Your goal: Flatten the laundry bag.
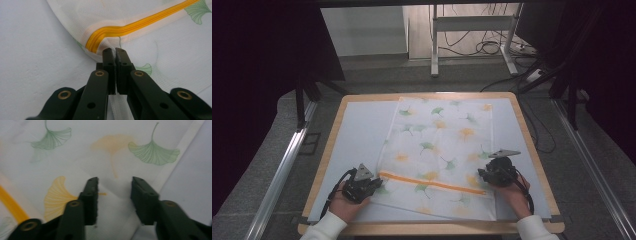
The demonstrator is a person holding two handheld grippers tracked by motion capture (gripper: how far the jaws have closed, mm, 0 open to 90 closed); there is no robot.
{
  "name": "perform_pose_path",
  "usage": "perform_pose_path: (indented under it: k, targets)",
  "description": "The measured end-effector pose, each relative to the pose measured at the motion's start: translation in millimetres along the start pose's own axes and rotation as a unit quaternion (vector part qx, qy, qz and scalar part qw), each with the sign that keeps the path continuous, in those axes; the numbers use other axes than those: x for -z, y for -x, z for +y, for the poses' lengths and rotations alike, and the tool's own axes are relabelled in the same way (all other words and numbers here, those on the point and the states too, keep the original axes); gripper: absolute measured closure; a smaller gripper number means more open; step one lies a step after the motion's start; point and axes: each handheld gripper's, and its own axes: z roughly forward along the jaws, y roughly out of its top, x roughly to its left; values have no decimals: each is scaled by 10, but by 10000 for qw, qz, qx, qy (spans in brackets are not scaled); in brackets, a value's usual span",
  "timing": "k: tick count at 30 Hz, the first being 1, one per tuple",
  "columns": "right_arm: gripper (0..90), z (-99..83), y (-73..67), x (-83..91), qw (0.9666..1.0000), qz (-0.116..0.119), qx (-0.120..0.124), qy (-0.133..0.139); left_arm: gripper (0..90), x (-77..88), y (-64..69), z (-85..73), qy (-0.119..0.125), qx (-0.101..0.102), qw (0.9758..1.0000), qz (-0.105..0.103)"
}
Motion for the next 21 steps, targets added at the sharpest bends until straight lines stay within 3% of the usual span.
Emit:
perform_pose_path:
  k: [1,2,3,5,16,21]
  targets:
    - [702,17,-7,-5,10000,24,40,-35,886,4,1,-1,-6,1,10000,5]
    - [702,17,-7,-5,10000,24,40,-35,887,4,1,-1,-6,1,10000,5]
    - [795,37,-8,-25,10000,80,-20,-34,887,14,5,-5,-9,2,10000,2]
    - [858,45,5,-35,9998,164,-58,-33,888,25,11,-11,-4,-15,10000,4]
    - [891,90,15,-85,9994,335,-67,-10,892,111,20,-72,31,-22,10000,-21]
    - [891,205,-84,-185,9987,489,172,-27,893,174,71,-136,54,-21,10000,-14]
